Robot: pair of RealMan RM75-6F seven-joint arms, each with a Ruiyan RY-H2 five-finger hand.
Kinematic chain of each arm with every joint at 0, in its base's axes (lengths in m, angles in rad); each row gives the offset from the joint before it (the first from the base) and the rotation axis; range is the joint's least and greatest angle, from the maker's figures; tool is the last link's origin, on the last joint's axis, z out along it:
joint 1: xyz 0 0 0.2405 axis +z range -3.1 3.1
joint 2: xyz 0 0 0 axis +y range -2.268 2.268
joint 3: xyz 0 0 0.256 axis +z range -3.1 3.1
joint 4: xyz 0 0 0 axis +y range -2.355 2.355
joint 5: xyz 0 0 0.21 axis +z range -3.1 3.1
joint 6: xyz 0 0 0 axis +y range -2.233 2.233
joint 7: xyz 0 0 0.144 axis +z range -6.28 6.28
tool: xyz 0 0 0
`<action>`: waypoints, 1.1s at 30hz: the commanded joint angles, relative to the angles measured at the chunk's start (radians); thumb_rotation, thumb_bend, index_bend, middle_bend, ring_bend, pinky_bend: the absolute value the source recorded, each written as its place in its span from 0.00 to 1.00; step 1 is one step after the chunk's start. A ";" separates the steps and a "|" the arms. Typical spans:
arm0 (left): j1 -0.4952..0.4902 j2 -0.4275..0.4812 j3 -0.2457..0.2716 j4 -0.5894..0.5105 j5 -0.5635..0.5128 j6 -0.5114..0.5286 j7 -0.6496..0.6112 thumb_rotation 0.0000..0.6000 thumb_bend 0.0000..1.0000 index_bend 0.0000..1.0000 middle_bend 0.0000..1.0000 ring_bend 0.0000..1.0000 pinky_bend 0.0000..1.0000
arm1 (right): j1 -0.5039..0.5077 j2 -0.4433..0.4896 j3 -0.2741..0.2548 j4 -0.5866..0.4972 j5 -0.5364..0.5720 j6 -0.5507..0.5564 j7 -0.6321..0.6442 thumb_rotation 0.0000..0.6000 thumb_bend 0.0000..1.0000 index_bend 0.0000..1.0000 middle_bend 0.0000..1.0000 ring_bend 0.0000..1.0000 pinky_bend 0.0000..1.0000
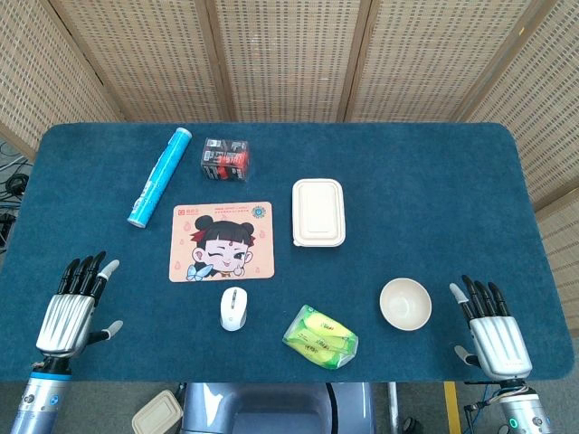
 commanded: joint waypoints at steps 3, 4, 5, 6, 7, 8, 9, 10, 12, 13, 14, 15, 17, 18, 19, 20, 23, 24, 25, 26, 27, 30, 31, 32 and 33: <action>0.001 0.002 0.000 -0.002 0.001 0.002 -0.002 1.00 0.01 0.00 0.00 0.00 0.00 | 0.000 0.000 -0.002 -0.001 -0.004 0.001 -0.002 1.00 0.10 0.00 0.00 0.00 0.00; 0.002 0.002 0.000 -0.001 0.001 0.002 -0.002 1.00 0.01 0.00 0.00 0.00 0.00 | -0.001 0.000 -0.002 -0.001 -0.004 0.002 -0.002 1.00 0.10 0.00 0.00 0.00 0.00; 0.001 0.003 0.000 -0.002 0.001 0.002 -0.003 1.00 0.01 0.00 0.00 0.00 0.00 | -0.001 0.000 -0.002 -0.001 -0.005 0.002 -0.002 1.00 0.10 0.00 0.00 0.00 0.00; 0.001 0.003 0.000 -0.002 0.001 0.003 -0.005 1.00 0.01 0.00 0.00 0.00 0.00 | -0.001 0.000 -0.002 -0.002 -0.005 0.003 -0.001 1.00 0.10 0.00 0.00 0.00 0.00; 0.001 0.003 0.000 -0.002 0.001 0.002 -0.005 1.00 0.01 0.00 0.00 0.00 0.00 | -0.001 0.000 -0.002 -0.003 -0.005 0.003 -0.001 1.00 0.10 0.00 0.00 0.00 0.00; 0.001 0.003 0.000 -0.002 0.002 0.002 -0.007 1.00 0.01 0.00 0.00 0.00 0.00 | -0.002 0.000 -0.002 -0.004 -0.005 0.003 0.001 1.00 0.10 0.00 0.00 0.00 0.00; 0.000 0.003 0.000 -0.001 0.003 0.001 -0.008 1.00 0.01 0.00 0.00 0.00 0.00 | -0.001 0.000 -0.001 -0.004 -0.004 0.003 0.002 1.00 0.10 0.00 0.00 0.00 0.00; 0.000 0.004 0.000 -0.001 0.002 0.001 -0.008 1.00 0.01 0.00 0.00 0.00 0.00 | -0.001 0.001 -0.001 -0.004 -0.004 0.003 0.002 1.00 0.10 0.00 0.00 0.00 0.00; -0.001 0.004 -0.001 -0.001 0.001 -0.001 -0.010 1.00 0.01 0.00 0.00 0.00 0.00 | 0.000 0.000 0.000 -0.004 -0.002 0.001 0.001 1.00 0.10 0.00 0.00 0.00 0.00; -0.002 0.004 -0.001 -0.001 0.001 -0.002 -0.011 1.00 0.01 0.00 0.00 0.00 0.00 | 0.000 0.000 0.000 -0.003 0.000 0.000 0.000 1.00 0.10 0.00 0.00 0.00 0.00; -0.002 0.004 -0.002 0.000 0.000 -0.003 -0.012 1.00 0.01 0.00 0.00 0.00 0.00 | 0.000 0.000 0.001 -0.003 0.001 -0.002 -0.001 1.00 0.10 0.00 0.00 0.00 0.00; -0.003 0.004 -0.003 0.000 -0.002 -0.004 -0.013 1.00 0.01 0.00 0.00 0.00 0.00 | 0.001 -0.001 0.001 -0.003 0.003 -0.003 -0.003 1.00 0.10 0.00 0.00 0.00 0.00; -0.004 0.007 -0.003 0.001 -0.005 -0.009 -0.013 1.00 0.01 0.00 0.00 0.00 0.00 | 0.002 -0.002 0.002 -0.001 0.008 -0.007 -0.005 1.00 0.10 0.00 0.00 0.00 0.00; -0.005 0.008 -0.003 0.001 -0.006 -0.010 -0.012 1.00 0.01 0.00 0.00 0.00 0.00 | 0.002 -0.003 0.002 -0.001 0.009 -0.008 -0.006 1.00 0.10 0.00 0.00 0.00 0.00; -0.005 0.008 -0.003 0.001 -0.008 -0.012 -0.011 1.00 0.01 0.00 0.00 0.00 0.00 | 0.003 -0.003 0.002 -0.001 0.009 -0.009 -0.006 1.00 0.10 0.00 0.00 0.00 0.00; -0.006 0.008 -0.003 0.001 -0.008 -0.013 -0.010 1.00 0.01 0.00 0.00 0.00 0.00 | 0.003 -0.003 0.002 -0.001 0.009 -0.010 -0.006 1.00 0.11 0.00 0.00 0.00 0.00; -0.006 0.009 -0.001 -0.001 -0.006 -0.013 -0.012 1.00 0.01 0.00 0.00 0.00 0.00 | 0.003 -0.003 0.002 0.000 0.009 -0.009 -0.004 1.00 0.11 0.00 0.00 0.00 0.00; -0.006 0.008 -0.001 -0.001 -0.003 -0.012 -0.014 1.00 0.01 0.00 0.00 0.00 0.00 | 0.003 -0.002 0.003 0.000 0.009 -0.008 -0.003 1.00 0.11 0.00 0.00 0.00 0.00; -0.007 0.007 -0.001 0.000 0.003 -0.009 -0.016 1.00 0.01 0.00 0.00 0.00 0.00 | 0.002 -0.002 0.003 0.001 0.010 -0.008 -0.002 1.00 0.10 0.00 0.00 0.00 0.00; -0.008 0.007 0.000 0.001 0.008 -0.008 -0.018 1.00 0.01 0.00 0.00 0.00 0.00 | 0.002 -0.001 0.004 0.002 0.012 -0.007 0.000 1.00 0.10 0.00 0.00 0.00 0.00; -0.008 0.007 0.001 0.003 0.013 -0.007 -0.019 1.00 0.01 0.00 0.00 0.00 0.00 | 0.001 0.000 0.005 0.002 0.013 -0.006 0.002 1.00 0.10 0.00 0.00 0.00 0.00; -0.016 0.008 0.004 0.008 0.030 -0.012 -0.024 1.00 0.01 0.00 0.00 0.00 0.00 | 0.001 0.003 0.009 0.002 0.019 -0.004 0.011 1.00 0.10 0.00 0.00 0.00 0.00; -0.024 0.009 0.005 0.014 0.045 -0.018 -0.032 1.00 0.01 0.00 0.00 0.00 0.00 | 0.001 0.003 0.011 0.003 0.021 -0.003 0.013 1.00 0.10 0.00 0.00 0.00 0.00; -0.032 0.011 0.005 0.021 0.055 -0.024 -0.038 1.00 0.01 0.00 0.00 0.00 0.00 | 0.001 0.003 0.011 0.004 0.022 -0.003 0.013 1.00 0.10 0.00 0.00 0.00 0.00; -0.043 0.015 0.004 0.035 0.068 -0.033 -0.045 1.00 0.01 0.00 0.00 0.00 0.00 | 0.001 0.003 0.012 0.005 0.025 -0.004 0.011 1.00 0.10 0.00 0.00 0.00 0.00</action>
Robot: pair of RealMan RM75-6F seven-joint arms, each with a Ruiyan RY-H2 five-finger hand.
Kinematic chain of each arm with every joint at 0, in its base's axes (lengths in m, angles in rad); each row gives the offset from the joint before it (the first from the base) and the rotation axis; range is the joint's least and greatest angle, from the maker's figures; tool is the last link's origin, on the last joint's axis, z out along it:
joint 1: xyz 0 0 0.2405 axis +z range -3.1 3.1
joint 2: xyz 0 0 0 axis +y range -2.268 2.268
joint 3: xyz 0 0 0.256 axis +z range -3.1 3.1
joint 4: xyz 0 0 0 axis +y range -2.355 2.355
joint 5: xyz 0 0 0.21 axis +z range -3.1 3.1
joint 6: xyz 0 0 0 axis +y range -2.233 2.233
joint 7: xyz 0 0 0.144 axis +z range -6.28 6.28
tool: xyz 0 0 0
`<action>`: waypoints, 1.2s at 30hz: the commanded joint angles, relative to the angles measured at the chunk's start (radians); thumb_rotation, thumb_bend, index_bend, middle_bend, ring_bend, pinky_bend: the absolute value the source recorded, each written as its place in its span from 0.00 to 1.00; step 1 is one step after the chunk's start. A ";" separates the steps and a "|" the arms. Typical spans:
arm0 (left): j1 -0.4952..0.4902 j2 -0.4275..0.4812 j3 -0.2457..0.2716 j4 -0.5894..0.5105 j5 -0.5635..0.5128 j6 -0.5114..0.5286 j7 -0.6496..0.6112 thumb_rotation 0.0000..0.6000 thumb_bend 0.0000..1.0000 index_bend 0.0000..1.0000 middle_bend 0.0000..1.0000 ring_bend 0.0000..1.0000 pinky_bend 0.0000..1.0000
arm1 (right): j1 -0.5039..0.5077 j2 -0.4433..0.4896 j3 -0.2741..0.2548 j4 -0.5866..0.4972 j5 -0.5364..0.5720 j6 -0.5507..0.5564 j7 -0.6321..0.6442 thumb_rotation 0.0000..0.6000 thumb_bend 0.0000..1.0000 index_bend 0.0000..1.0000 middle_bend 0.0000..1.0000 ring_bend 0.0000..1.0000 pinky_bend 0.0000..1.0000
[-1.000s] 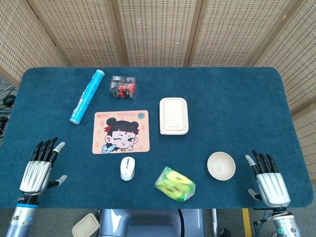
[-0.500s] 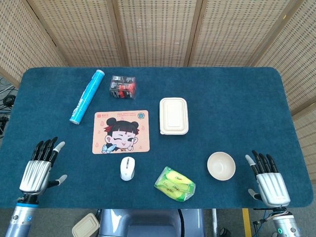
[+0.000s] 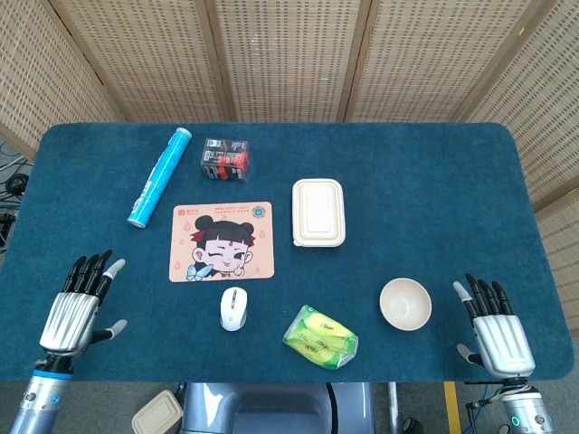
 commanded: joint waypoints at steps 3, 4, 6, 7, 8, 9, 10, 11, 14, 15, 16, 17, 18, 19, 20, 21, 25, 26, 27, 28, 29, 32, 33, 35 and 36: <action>-0.058 0.023 -0.004 0.052 0.054 -0.053 -0.025 1.00 0.01 0.00 0.00 0.00 0.00 | 0.001 -0.002 0.001 0.001 0.006 -0.005 -0.009 1.00 0.10 0.00 0.00 0.00 0.00; -0.071 0.029 -0.006 0.059 0.065 -0.066 -0.032 1.00 0.01 0.00 0.00 0.00 0.00 | 0.002 -0.003 0.001 0.001 0.006 -0.005 -0.012 1.00 0.10 0.00 0.00 0.00 0.00; -0.106 0.043 -0.008 0.080 0.092 -0.099 -0.053 1.00 0.01 0.00 0.00 0.00 0.00 | 0.003 -0.005 0.002 0.002 0.007 -0.006 -0.017 1.00 0.11 0.00 0.00 0.00 0.00; -0.126 0.050 -0.009 0.095 0.112 -0.115 -0.067 1.00 0.01 0.00 0.00 0.00 0.00 | 0.003 -0.006 0.002 0.002 0.009 -0.007 -0.019 1.00 0.11 0.00 0.00 0.00 0.00; -0.142 0.054 -0.010 0.110 0.127 -0.127 -0.081 1.00 0.01 0.00 0.00 0.00 0.00 | 0.003 -0.007 0.003 0.002 0.012 -0.008 -0.021 1.00 0.11 0.00 0.00 0.00 0.00; -0.158 0.057 -0.010 0.126 0.142 -0.136 -0.092 1.00 0.01 0.00 0.00 0.00 0.00 | 0.003 -0.007 0.003 0.003 0.014 -0.008 -0.021 1.00 0.10 0.00 0.00 0.00 0.00; -0.172 0.057 -0.010 0.143 0.158 -0.143 -0.103 1.00 0.01 0.00 0.00 0.00 0.00 | 0.003 -0.008 0.004 0.003 0.015 -0.009 -0.022 1.00 0.10 0.00 0.00 0.00 0.00; -0.188 0.055 -0.010 0.163 0.174 -0.152 -0.113 1.00 0.01 0.00 0.00 0.00 0.00 | 0.003 -0.008 0.004 0.004 0.016 -0.010 -0.022 1.00 0.10 0.00 0.00 0.00 0.00; -0.257 0.050 0.004 0.218 0.243 -0.206 -0.141 1.00 0.01 0.00 0.00 0.00 0.00 | 0.004 -0.008 0.004 0.006 0.018 -0.013 -0.022 1.00 0.11 0.00 0.00 0.00 0.00; -0.277 0.048 0.008 0.235 0.261 -0.221 -0.154 1.00 0.01 0.00 0.00 0.00 0.00 | 0.005 -0.009 0.004 0.007 0.019 -0.014 -0.022 1.00 0.11 0.00 0.00 0.00 0.00; -0.293 0.046 0.013 0.248 0.274 -0.232 -0.164 1.00 0.01 0.00 0.00 0.00 0.00 | 0.005 -0.009 0.004 0.007 0.019 -0.014 -0.022 1.00 0.11 0.00 0.00 0.00 0.00; -0.306 0.043 0.018 0.260 0.286 -0.241 -0.171 1.00 0.01 0.00 0.00 0.00 0.00 | 0.005 -0.009 0.005 0.008 0.020 -0.014 -0.022 1.00 0.11 0.00 0.00 0.00 0.00; -0.323 0.039 0.023 0.274 0.301 -0.252 -0.177 1.00 0.01 0.00 0.00 0.00 0.00 | 0.005 -0.009 0.005 0.008 0.021 -0.014 -0.021 1.00 0.11 0.00 0.00 0.00 0.00; -0.333 0.036 0.026 0.284 0.309 -0.257 -0.182 1.00 0.01 0.00 0.00 0.00 0.00 | 0.005 -0.009 0.006 0.008 0.021 -0.013 -0.020 1.00 0.11 0.00 0.00 0.00 0.00; -0.343 0.031 0.030 0.294 0.317 -0.264 -0.182 1.00 0.01 0.00 0.00 0.00 0.00 | 0.005 -0.009 0.006 0.009 0.021 -0.012 -0.019 1.00 0.10 0.00 0.00 0.00 0.00; -0.353 0.026 0.034 0.302 0.324 -0.272 -0.181 1.00 0.01 0.01 0.00 0.00 0.00 | 0.005 -0.008 0.006 0.009 0.022 -0.012 -0.017 1.00 0.10 0.00 0.00 0.00 0.00; -0.390 -0.005 0.042 0.339 0.341 -0.296 -0.177 1.00 0.02 0.04 0.00 0.00 0.00 | 0.006 -0.008 0.007 0.011 0.025 -0.014 -0.016 1.00 0.10 0.00 0.00 0.00 0.00; -0.396 -0.014 0.042 0.346 0.339 -0.301 -0.178 1.00 0.02 0.05 0.00 0.00 0.00 | 0.006 -0.008 0.008 0.011 0.026 -0.015 -0.016 1.00 0.10 0.00 0.00 0.00 0.00; -0.403 -0.022 0.042 0.352 0.339 -0.305 -0.182 1.00 0.02 0.05 0.00 0.00 0.00 | 0.006 -0.008 0.008 0.011 0.027 -0.015 -0.015 1.00 0.10 0.00 0.00 0.00 0.00; -0.413 -0.032 0.043 0.360 0.338 -0.311 -0.188 1.00 0.02 0.05 0.00 0.00 0.00 | 0.007 -0.007 0.008 0.012 0.027 -0.016 -0.014 1.00 0.10 0.00 0.00 0.00 0.00; -0.419 -0.037 0.042 0.364 0.337 -0.314 -0.192 1.00 0.02 0.05 0.00 0.00 0.00 | 0.007 -0.008 0.008 0.012 0.028 -0.015 -0.014 1.00 0.10 0.00 0.00 0.00 0.00; -0.444 -0.052 0.042 0.375 0.330 -0.340 -0.196 1.00 0.02 0.06 0.00 0.00 0.00 | 0.007 -0.007 0.010 0.013 0.030 -0.016 -0.011 1.00 0.10 0.00 0.00 0.00 0.00; -0.452 -0.056 0.042 0.376 0.326 -0.350 -0.198 1.00 0.03 0.06 0.00 0.00 0.00 | 0.007 -0.007 0.010 0.013 0.032 -0.016 -0.010 1.00 0.10 0.00 0.00 0.00 0.00; -0.468 -0.060 0.046 0.372 0.319 -0.374 -0.207 1.00 0.03 0.07 0.00 0.00 0.00 | 0.007 -0.006 0.011 0.014 0.034 -0.016 -0.007 1.00 0.11 0.00 0.00 0.00 0.00; -0.480 -0.060 0.050 0.364 0.312 -0.392 -0.220 1.00 0.03 0.08 0.00 0.00 0.00 | 0.008 -0.006 0.012 0.015 0.035 -0.017 -0.005 1.00 0.11 0.00 0.00 0.00 0.00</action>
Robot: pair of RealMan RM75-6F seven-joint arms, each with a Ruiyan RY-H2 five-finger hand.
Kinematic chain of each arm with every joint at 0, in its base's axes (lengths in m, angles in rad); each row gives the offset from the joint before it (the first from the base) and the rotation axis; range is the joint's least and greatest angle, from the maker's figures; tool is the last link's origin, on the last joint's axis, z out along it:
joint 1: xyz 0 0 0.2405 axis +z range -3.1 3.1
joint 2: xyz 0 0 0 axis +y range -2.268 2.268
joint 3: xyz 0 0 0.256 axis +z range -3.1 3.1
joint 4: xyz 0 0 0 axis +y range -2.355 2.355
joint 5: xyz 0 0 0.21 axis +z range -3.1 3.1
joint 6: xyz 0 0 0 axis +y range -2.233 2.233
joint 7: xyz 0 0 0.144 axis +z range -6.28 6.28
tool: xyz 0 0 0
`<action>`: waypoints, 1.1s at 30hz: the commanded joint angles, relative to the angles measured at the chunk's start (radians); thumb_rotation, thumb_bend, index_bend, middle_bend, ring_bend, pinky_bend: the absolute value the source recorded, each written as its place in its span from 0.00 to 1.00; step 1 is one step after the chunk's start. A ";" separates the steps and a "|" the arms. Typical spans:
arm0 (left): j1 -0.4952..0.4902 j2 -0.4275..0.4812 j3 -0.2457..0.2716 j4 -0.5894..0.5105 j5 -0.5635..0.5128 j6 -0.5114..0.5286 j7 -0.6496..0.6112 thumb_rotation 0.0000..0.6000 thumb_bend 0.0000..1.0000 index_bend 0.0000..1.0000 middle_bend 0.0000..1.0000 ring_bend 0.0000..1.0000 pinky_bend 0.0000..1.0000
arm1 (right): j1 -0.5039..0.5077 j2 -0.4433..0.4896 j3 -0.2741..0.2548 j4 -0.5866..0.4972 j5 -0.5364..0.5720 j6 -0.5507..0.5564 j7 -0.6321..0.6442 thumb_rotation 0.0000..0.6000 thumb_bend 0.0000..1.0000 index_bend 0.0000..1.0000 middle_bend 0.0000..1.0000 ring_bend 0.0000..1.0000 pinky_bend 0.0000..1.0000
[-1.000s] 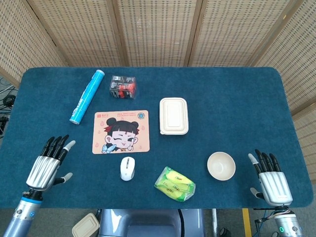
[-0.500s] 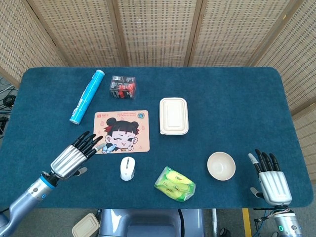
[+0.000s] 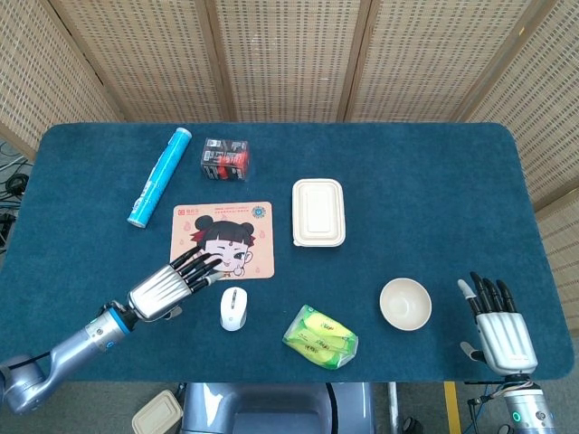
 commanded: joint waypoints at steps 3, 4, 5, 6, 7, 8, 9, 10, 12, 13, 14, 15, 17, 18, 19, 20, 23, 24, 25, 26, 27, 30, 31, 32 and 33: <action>-0.057 0.001 0.016 -0.040 -0.035 -0.093 -0.062 1.00 0.04 0.09 0.00 0.00 0.00 | 0.001 0.002 0.003 0.003 0.006 -0.001 0.008 1.00 0.10 0.00 0.00 0.00 0.00; -0.070 0.006 0.017 -0.049 -0.043 -0.113 -0.068 1.00 0.04 0.10 0.00 0.00 0.00 | 0.001 0.002 0.003 0.004 0.007 -0.002 0.010 1.00 0.10 0.00 0.00 0.00 0.00; -0.079 0.008 0.018 -0.055 -0.050 -0.128 -0.070 1.00 0.04 0.11 0.00 0.00 0.00 | 0.001 0.002 0.004 0.005 0.008 -0.003 0.010 1.00 0.10 0.00 0.00 0.00 0.00; -0.087 0.010 0.017 -0.060 -0.057 -0.142 -0.070 1.00 0.04 0.12 0.00 0.00 0.00 | 0.001 0.002 0.004 0.005 0.009 -0.003 0.010 1.00 0.10 0.00 0.00 0.00 0.00; -0.095 0.011 0.016 -0.064 -0.063 -0.155 -0.069 1.00 0.04 0.13 0.00 0.00 0.00 | 0.002 0.002 0.004 0.005 0.009 -0.003 0.010 1.00 0.10 0.00 0.00 0.00 0.00; -0.102 0.011 0.015 -0.067 -0.070 -0.166 -0.067 1.00 0.04 0.13 0.00 0.00 0.00 | 0.002 0.002 0.004 0.006 0.009 -0.003 0.010 1.00 0.11 0.00 0.00 0.00 0.00; -0.109 0.011 0.014 -0.071 -0.077 -0.176 -0.066 1.00 0.04 0.13 0.00 0.00 0.00 | 0.002 0.002 0.004 0.006 0.010 -0.002 0.010 1.00 0.11 0.00 0.00 0.00 0.00; -0.118 0.012 0.013 -0.078 -0.087 -0.191 -0.067 1.00 0.04 0.14 0.00 0.00 0.00 | 0.002 0.001 0.005 0.006 0.011 -0.002 0.010 1.00 0.11 0.00 0.00 0.00 0.00; -0.133 0.012 0.011 -0.086 -0.102 -0.213 -0.066 1.00 0.04 0.15 0.00 0.00 0.00 | 0.002 0.001 0.007 0.008 0.017 -0.004 0.011 1.00 0.10 0.00 0.00 0.00 0.00; -0.139 0.012 0.010 -0.088 -0.107 -0.222 -0.063 1.00 0.04 0.15 0.00 0.00 0.00 | 0.002 0.001 0.007 0.008 0.019 -0.005 0.011 1.00 0.10 0.00 0.00 0.00 0.00; -0.143 0.012 0.010 -0.089 -0.111 -0.228 -0.061 1.00 0.04 0.15 0.00 0.00 0.00 | 0.002 0.000 0.007 0.009 0.020 -0.006 0.011 1.00 0.10 0.00 0.00 0.00 0.00; -0.151 0.011 0.008 -0.091 -0.118 -0.238 -0.057 1.00 0.04 0.15 0.00 0.00 0.00 | 0.003 0.000 0.008 0.010 0.022 -0.008 0.010 1.00 0.10 0.00 0.00 0.00 0.00; -0.159 0.006 0.004 -0.090 -0.130 -0.247 -0.053 1.00 0.05 0.15 0.00 0.00 0.00 | 0.004 0.000 0.008 0.011 0.025 -0.010 0.010 1.00 0.10 0.00 0.00 0.00 0.00; -0.165 0.003 0.002 -0.089 -0.138 -0.254 -0.052 1.00 0.05 0.15 0.00 0.00 0.00 | 0.004 -0.001 0.008 0.011 0.026 -0.011 0.009 1.00 0.11 0.00 0.00 0.00 0.00; -0.169 0.000 0.001 -0.088 -0.143 -0.259 -0.051 1.00 0.05 0.15 0.00 0.00 0.00 | 0.005 -0.001 0.009 0.011 0.028 -0.012 0.009 1.00 0.11 0.00 0.00 0.00 0.00; -0.175 -0.007 0.001 -0.085 -0.149 -0.267 -0.048 1.00 0.05 0.15 0.00 0.00 0.00 | 0.005 -0.001 0.010 0.012 0.031 -0.014 0.010 1.00 0.11 0.00 0.00 0.00 0.00; -0.186 -0.021 0.002 -0.077 -0.160 -0.281 -0.036 1.00 0.05 0.15 0.00 0.00 0.00 | 0.006 -0.001 0.011 0.012 0.037 -0.016 0.010 1.00 0.10 0.00 0.00 0.00 0.00; -0.189 -0.026 0.003 -0.076 -0.163 -0.285 -0.032 1.00 0.05 0.15 0.00 0.00 0.00 | 0.006 0.000 0.011 0.012 0.037 -0.016 0.011 1.00 0.10 0.00 0.00 0.00 0.00; -0.192 -0.030 0.003 -0.074 -0.166 -0.288 -0.027 1.00 0.05 0.16 0.00 0.00 0.00 | 0.006 0.000 0.011 0.012 0.037 -0.016 0.012 1.00 0.10 0.00 0.00 0.00 0.00; -0.195 -0.035 0.003 -0.071 -0.170 -0.293 -0.021 1.00 0.05 0.16 0.00 0.00 0.00 | 0.006 0.000 0.012 0.013 0.037 -0.015 0.013 1.00 0.10 0.00 0.00 0.00 0.00; -0.200 -0.040 0.003 -0.069 -0.175 -0.301 -0.013 1.00 0.05 0.17 0.00 0.00 0.00 | 0.006 0.000 0.012 0.013 0.035 -0.014 0.014 1.00 0.10 0.00 0.00 0.00 0.00; -0.208 -0.052 0.001 -0.065 -0.185 -0.308 0.006 1.00 0.05 0.18 0.00 0.00 0.00 | 0.006 0.000 0.012 0.015 0.032 -0.011 0.018 1.00 0.10 0.00 0.00 0.00 0.00; -0.212 -0.056 0.001 -0.066 -0.188 -0.312 0.009 1.00 0.05 0.19 0.00 0.00 0.00 | 0.006 0.000 0.011 0.015 0.032 -0.011 0.020 1.00 0.10 0.00 0.00 0.00 0.00; -0.215 -0.059 0.000 -0.065 -0.192 -0.315 0.013 1.00 0.05 0.19 0.00 0.00 0.00 | 0.006 0.000 0.011 0.016 0.032 -0.011 0.020 1.00 0.10 0.00 0.00 0.00 0.00; -0.218 -0.061 0.000 -0.066 -0.194 -0.318 0.015 1.00 0.05 0.19 0.00 0.00 0.00 | 0.006 0.000 0.011 0.016 0.032 -0.011 0.020 1.00 0.10 0.00 0.00 0.00 0.00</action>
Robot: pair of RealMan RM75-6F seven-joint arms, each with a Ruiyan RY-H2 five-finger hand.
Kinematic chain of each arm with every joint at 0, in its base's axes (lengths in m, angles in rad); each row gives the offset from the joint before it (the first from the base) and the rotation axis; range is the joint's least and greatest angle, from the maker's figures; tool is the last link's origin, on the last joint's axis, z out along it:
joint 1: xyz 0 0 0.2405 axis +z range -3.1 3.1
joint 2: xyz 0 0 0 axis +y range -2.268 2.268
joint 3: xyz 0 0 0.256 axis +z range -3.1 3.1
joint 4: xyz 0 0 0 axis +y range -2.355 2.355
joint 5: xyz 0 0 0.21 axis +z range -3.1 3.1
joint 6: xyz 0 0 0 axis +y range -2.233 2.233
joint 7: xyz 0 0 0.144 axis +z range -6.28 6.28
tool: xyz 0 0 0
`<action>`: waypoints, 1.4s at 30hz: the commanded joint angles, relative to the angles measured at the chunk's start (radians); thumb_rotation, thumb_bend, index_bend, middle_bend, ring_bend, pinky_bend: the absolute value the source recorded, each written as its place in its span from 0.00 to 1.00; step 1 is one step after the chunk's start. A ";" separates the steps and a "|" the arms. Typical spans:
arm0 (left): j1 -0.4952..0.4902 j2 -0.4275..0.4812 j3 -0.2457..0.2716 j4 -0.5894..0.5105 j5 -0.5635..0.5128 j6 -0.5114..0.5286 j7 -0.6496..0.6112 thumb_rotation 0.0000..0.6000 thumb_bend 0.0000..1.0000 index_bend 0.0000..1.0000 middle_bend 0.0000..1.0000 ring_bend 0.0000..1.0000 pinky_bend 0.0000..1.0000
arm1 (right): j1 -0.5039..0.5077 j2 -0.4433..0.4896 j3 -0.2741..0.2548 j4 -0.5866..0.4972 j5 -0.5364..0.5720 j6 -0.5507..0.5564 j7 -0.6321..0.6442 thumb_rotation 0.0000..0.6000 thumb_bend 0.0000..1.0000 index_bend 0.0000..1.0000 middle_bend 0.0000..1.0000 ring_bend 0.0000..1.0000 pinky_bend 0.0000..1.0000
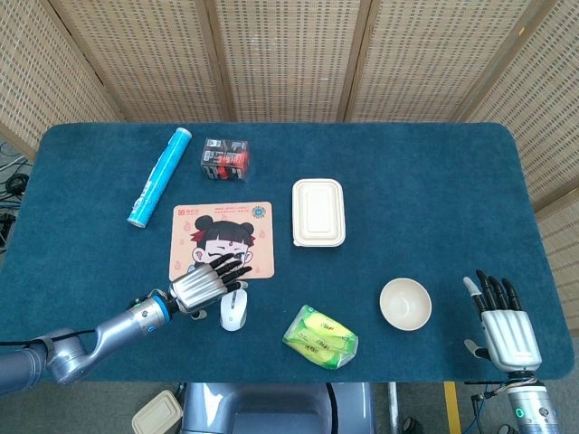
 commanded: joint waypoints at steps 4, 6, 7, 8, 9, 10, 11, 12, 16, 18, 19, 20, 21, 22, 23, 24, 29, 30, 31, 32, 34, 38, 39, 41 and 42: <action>-0.022 -0.012 -0.004 -0.008 -0.016 -0.022 0.023 1.00 0.06 0.19 0.00 0.00 0.00 | 0.000 0.001 0.001 0.001 0.004 0.000 0.003 1.00 0.10 0.00 0.00 0.00 0.00; -0.031 -0.015 -0.006 -0.015 -0.024 -0.031 0.031 1.00 0.06 0.19 0.00 0.00 0.00 | 0.000 0.003 0.002 0.001 0.003 0.001 0.008 1.00 0.10 0.00 0.00 0.00 0.00; -0.035 -0.015 -0.007 -0.018 -0.028 -0.036 0.035 1.00 0.06 0.19 0.00 0.00 0.00 | 0.000 0.003 0.001 0.002 0.001 0.002 0.011 1.00 0.10 0.00 0.00 0.00 0.00; -0.038 -0.016 -0.008 -0.021 -0.032 -0.039 0.039 1.00 0.06 0.19 0.00 0.00 0.00 | 0.000 0.004 0.001 0.003 -0.001 0.003 0.013 1.00 0.10 0.00 0.00 0.00 0.00; -0.042 -0.016 -0.010 -0.026 -0.037 -0.043 0.043 1.00 0.06 0.20 0.00 0.00 0.00 | 0.000 0.004 0.001 0.004 -0.003 0.004 0.016 1.00 0.10 0.00 0.00 0.00 0.00; -0.045 -0.016 -0.010 -0.029 -0.041 -0.046 0.046 1.00 0.06 0.20 0.00 0.00 0.00 | 0.000 0.004 0.001 0.005 -0.005 0.006 0.019 1.00 0.10 0.00 0.00 0.00 0.00; -0.049 -0.016 -0.010 -0.031 -0.044 -0.050 0.048 1.00 0.06 0.20 0.00 0.00 0.00 | 0.000 0.004 0.001 0.006 -0.006 0.007 0.020 1.00 0.10 0.00 0.00 0.00 0.00; -0.051 -0.016 -0.010 -0.032 -0.046 -0.053 0.051 1.00 0.06 0.20 0.00 0.00 0.00 | 0.000 0.004 0.001 0.007 -0.007 0.007 0.021 1.00 0.10 0.00 0.00 0.00 0.00; -0.065 -0.019 -0.007 -0.045 -0.070 -0.084 0.054 1.00 0.06 0.21 0.00 0.00 0.00 | -0.001 0.003 0.001 0.011 -0.010 0.012 0.023 1.00 0.11 0.00 0.00 0.00 0.00; -0.072 -0.017 -0.007 -0.054 -0.084 -0.099 0.054 1.00 0.06 0.22 0.00 0.00 0.00 | -0.001 0.003 0.001 0.011 -0.011 0.013 0.023 1.00 0.10 0.00 0.00 0.00 0.00; -0.074 -0.016 -0.006 -0.054 -0.085 -0.102 0.059 1.00 0.06 0.22 0.00 0.00 0.00 | -0.001 0.003 0.001 0.011 -0.010 0.013 0.024 1.00 0.11 0.00 0.00 0.00 0.00; -0.076 -0.016 -0.006 -0.054 -0.087 -0.105 0.067 1.00 0.06 0.22 0.00 0.00 0.00 | -0.001 0.003 0.001 0.012 -0.010 0.013 0.024 1.00 0.11 0.00 0.00 0.00 0.00; -0.078 -0.016 -0.005 -0.054 -0.091 -0.109 0.075 1.00 0.06 0.23 0.00 0.00 0.00 | -0.001 0.003 0.001 0.012 -0.009 0.012 0.023 1.00 0.11 0.00 0.00 0.00 0.00; -0.080 -0.016 -0.005 -0.055 -0.096 -0.113 0.082 1.00 0.06 0.23 0.00 0.00 0.00 | -0.001 0.002 0.001 0.012 -0.009 0.012 0.023 1.00 0.11 0.00 0.00 0.00 0.00; -0.081 -0.017 -0.005 -0.057 -0.102 -0.115 0.087 1.00 0.06 0.23 0.00 0.00 0.00 | 0.000 0.002 0.001 0.012 -0.010 0.012 0.022 1.00 0.10 0.00 0.00 0.00 0.00; -0.082 -0.018 -0.006 -0.058 -0.107 -0.116 0.091 1.00 0.07 0.24 0.00 0.00 0.00 | 0.000 0.002 0.001 0.013 -0.011 0.012 0.022 1.00 0.10 0.00 0.00 0.00 0.00; -0.084 -0.023 -0.008 -0.061 -0.120 -0.112 0.105 1.00 0.07 0.26 0.00 0.00 0.00 | -0.001 0.002 0.001 0.014 -0.012 0.014 0.024 1.00 0.10 0.00 0.00 0.00 0.00; -0.085 -0.023 -0.008 -0.062 -0.122 -0.113 0.106 1.00 0.07 0.26 0.00 0.00 0.00 | -0.001 0.002 0.001 0.014 -0.012 0.014 0.025 1.00 0.10 0.00 0.00 0.00 0.00; -0.087 -0.024 -0.008 -0.062 -0.124 -0.115 0.108 1.00 0.07 0.26 0.00 0.00 0.00 | -0.001 0.002 0.001 0.014 -0.012 0.015 0.025 1.00 0.10 0.00 0.00 0.00 0.00; -0.088 -0.025 -0.007 -0.063 -0.127 -0.118 0.113 1.00 0.07 0.27 0.00 0.00 0.00 | -0.001 0.003 0.001 0.014 -0.012 0.015 0.027 1.00 0.10 0.00 0.00 0.00 0.00; -0.091 -0.027 -0.007 -0.063 -0.134 -0.122 0.119 1.00 0.07 0.27 0.00 0.00 0.00 | -0.001 0.003 0.001 0.014 -0.014 0.016 0.028 1.00 0.10 0.00 0.00 0.00 0.00; -0.095 -0.035 -0.006 -0.065 -0.148 -0.130 0.133 1.00 0.07 0.27 0.00 0.00 0.00 | -0.002 0.004 0.001 0.014 -0.016 0.019 0.031 1.00 0.10 0.00 0.00 0.00 0.00; -0.095 -0.035 -0.006 -0.066 -0.151 -0.131 0.136 1.00 0.07 0.27 0.00 0.00 0.00 | -0.002 0.005 0.001 0.013 -0.016 0.019 0.032 1.00 0.10 0.00 0.00 0.00 0.00; -0.097 -0.037 -0.005 -0.067 -0.161 -0.136 0.144 1.00 0.07 0.28 0.00 0.00 0.00 | -0.002 0.005 0.001 0.013 -0.017 0.021 0.034 1.00 0.10 0.00 0.00 0.00 0.00; -0.097 -0.038 -0.005 -0.068 -0.165 -0.138 0.148 1.00 0.07 0.28 0.00 0.00 0.00 | -0.002 0.005 0.001 0.013 -0.018 0.022 0.034 1.00 0.11 0.00 0.00 0.00 0.00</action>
